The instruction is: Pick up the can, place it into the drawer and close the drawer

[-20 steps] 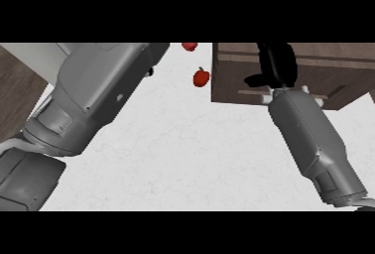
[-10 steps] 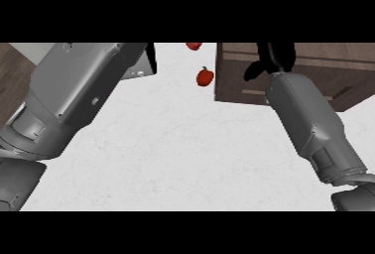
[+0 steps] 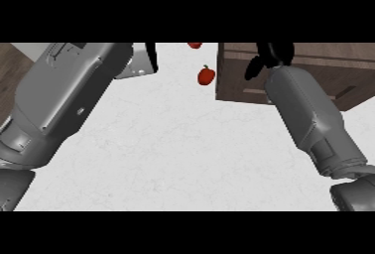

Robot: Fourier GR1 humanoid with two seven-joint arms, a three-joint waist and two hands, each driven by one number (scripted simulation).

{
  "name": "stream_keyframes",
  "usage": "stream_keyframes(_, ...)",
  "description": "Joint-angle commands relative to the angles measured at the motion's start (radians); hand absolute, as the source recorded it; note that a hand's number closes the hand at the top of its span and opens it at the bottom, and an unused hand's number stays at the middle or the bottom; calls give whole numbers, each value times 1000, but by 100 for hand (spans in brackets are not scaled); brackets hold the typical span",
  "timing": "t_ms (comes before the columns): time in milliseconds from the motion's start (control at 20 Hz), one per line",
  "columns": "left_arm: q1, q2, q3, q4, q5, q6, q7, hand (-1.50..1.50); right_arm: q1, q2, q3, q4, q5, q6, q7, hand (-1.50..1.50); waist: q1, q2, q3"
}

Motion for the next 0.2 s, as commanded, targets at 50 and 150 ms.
stream_keyframes(50, 82, 21, -13, -79, -6, -2, 4, -150, -96, 16, -86, -16, -93, -10, -43, -150, 24, -13, -6)
stream_keyframes(150, 83, 23, -15, -112, -11, 20, 23, -150, -106, 23, -92, -9, -94, -19, -53, -150, 19, -14, -6)
